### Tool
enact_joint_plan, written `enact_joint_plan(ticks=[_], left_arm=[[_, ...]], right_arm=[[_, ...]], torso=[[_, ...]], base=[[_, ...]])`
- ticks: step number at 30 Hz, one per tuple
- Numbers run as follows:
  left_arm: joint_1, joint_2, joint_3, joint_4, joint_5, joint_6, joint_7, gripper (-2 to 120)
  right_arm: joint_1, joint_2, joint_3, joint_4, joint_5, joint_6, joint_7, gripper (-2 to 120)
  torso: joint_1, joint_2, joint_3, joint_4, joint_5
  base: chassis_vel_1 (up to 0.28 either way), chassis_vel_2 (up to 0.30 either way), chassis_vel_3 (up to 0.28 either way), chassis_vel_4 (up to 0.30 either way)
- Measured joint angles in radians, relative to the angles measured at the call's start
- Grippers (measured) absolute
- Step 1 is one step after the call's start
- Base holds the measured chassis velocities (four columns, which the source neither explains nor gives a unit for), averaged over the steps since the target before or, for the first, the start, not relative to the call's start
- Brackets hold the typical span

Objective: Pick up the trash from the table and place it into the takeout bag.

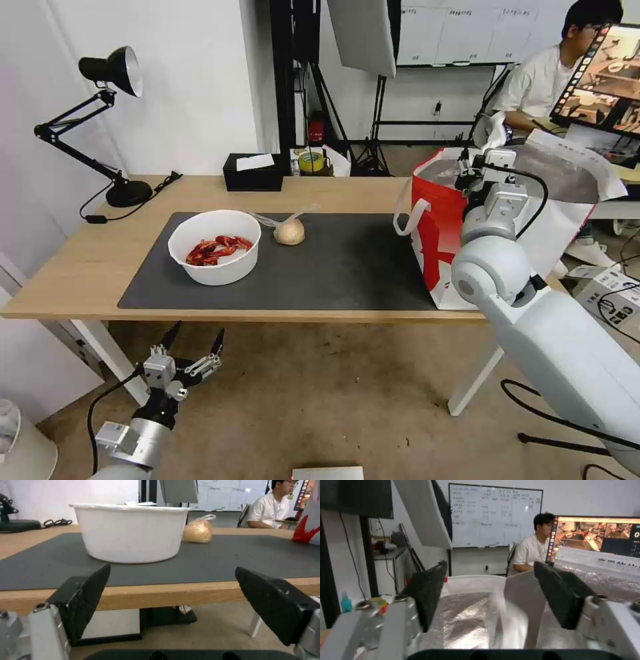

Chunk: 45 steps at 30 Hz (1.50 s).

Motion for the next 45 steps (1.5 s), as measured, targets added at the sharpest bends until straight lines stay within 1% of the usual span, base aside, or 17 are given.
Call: enact_joint_plan(ticks=[3, 4, 7, 12, 15, 20, 23, 24, 27, 28, 30, 35, 38, 39, 41, 43, 45], left_arm=[[0.001, 0.0, -0.001, 0.0, -0.001, 0.0, 0.0, 100], [0.001, 0.0, -0.001, 0.0, -0.001, 0.0, 0.0, 100], [0.001, 0.0, -0.001, -0.001, -0.002, 0.0, 0.0, 100], [0.0, -0.001, -0.001, -0.005, -0.004, 0.0, 0.0, 100], [0.001, -0.004, -0.001, -0.006, -0.004, 0.0, 0.0, 100], [0.004, -0.006, -0.002, -0.008, -0.004, -0.002, 0.0, 100], [0.006, -0.007, -0.002, -0.014, -0.004, -0.003, 0.0, 100], [0.006, -0.007, -0.002, -0.014, -0.004, -0.003, 0.0, 100], [0.008, -0.009, -0.001, -0.024, -0.004, -0.003, 0.0, 100], [0.008, -0.009, -0.001, -0.024, -0.004, -0.003, 0.0, 100], [0.0, -0.021, 0.011, -0.026, 0.0, -0.003, 0.001, 100], [-0.005, -0.027, 0.022, -0.027, 0.006, -0.003, 0.001, 100], [0.004, -0.03, 0.023, -0.036, 0.009, -0.003, 0.002, 100], [0.004, -0.03, 0.023, -0.036, 0.009, -0.003, 0.002, 100], [0.013, -0.029, 0.02, -0.041, 0.009, -0.004, 0.003, 100], [0.015, -0.029, 0.019, -0.043, 0.009, -0.004, 0.003, 100], [0.02, -0.029, 0.019, -0.049, 0.009, -0.004, 0.004, 100]], right_arm=[[-0.003, -0.004, 0.002, 0.001, 0.006, -0.002, -0.002, 89], [-0.003, -0.004, 0.002, 0.001, 0.006, -0.002, -0.002, 89], [-0.002, -0.013, 0.008, 0.003, 0.006, 0.001, -0.02, 99], [-0.002, -0.035, 0.016, 0.026, 0.027, 0.038, -0.07, 100], [-0.007, -0.05, 0.017, 0.054, 0.027, 0.095, -0.139, 100], [-0.024, -0.069, 0.025, 0.094, 0.042, 0.132, -0.221, 100], [-0.107, -0.113, 0.066, 0.165, 0.103, 0.163, -0.358, 100], [-0.107, -0.113, 0.066, 0.165, 0.103, 0.163, -0.358, 100], [-0.26, -0.162, 0.136, 0.234, 0.13, 0.2, -0.528, 100], [-0.26, -0.162, 0.136, 0.234, 0.13, 0.2, -0.528, 100], [-0.35, -0.197, 0.182, 0.276, 0.133, 0.229, -0.604, 100], [-0.46, -0.211, 0.247, 0.305, 0.13, 0.269, -0.664, 100], [-0.643, -0.21, 0.353, 0.332, 0.106, 0.328, -0.745, 100], [-0.643, -0.21, 0.353, 0.332, 0.106, 0.328, -0.745, 100], [-0.754, -0.196, 0.408, 0.338, 0.073, 0.383, -0.792, 100], [-0.784, -0.188, 0.42, 0.339, 0.062, 0.402, -0.8, 100], [-0.865, -0.157, 0.445, 0.337, 0.031, 0.459, -0.819, 100]], torso=[[0.0, 0.0, 0.0, 0.0001, 0.0], [0.0, 0.0, 0.0, 0.0001, 0.0], [0.0, 0.0, 0.0, 0.0001, 0.0001], [0.0, 0.0, 0.0, 0.0, -0.0001], [0.0, 0.0, 0.0, 0.0, 0.0], [0.0, 0.0, 0.0, 0.0003, -0.0001], [0.0, 0.0, 0.0, 0.0003, -0.0001], [0.0, 0.0, 0.0, 0.0003, -0.0001], [0.0, 0.0, 0.0, -0.0002, 0.0002], [0.0, 0.0, 0.0, -0.0002, 0.0002], [0.0, 0.0, 0.0, 0.0, -0.0003], [0.0, 0.0, 0.0, 0.0, 0.0005], [0.0, 0.0, 0.0, -0.0002, 0.0003], [0.0, 0.0, 0.0, -0.0002, 0.0003], [0.0, 0.0, 0.0, -0.0001, 0.0], [0.0, 0.0, 0.0, 0.0, 0.0], [0.0, 0.0, 0.0, 0.0001, -0.0001]], base=[[0.0, 0.0, 0.0, 0.0], [0.0, 0.0, 0.0, 0.0], [0.0, 0.0, 0.0, 0.0], [0.0, 0.0, 0.0, 0.0], [0.0, 0.0, 0.0, 0.0], [0.0, 0.0, 0.0, 0.0], [0.0, 0.0, 0.0, 0.0], [0.0, 0.0, 0.0, 0.0], [0.0, 0.0, 0.0, 0.0], [0.0, 0.0, 0.0, 0.0], [0.0, 0.0, 0.0, 0.0], [0.0, 0.0, 0.0, 0.0], [0.0, 0.0, 0.0, 0.0], [0.0, 0.0, 0.0, 0.0], [0.0, 0.0, 0.0, 0.0], [0.0, 0.0, 0.0, 0.0], [0.0, 0.0, 0.0, 0.0]])
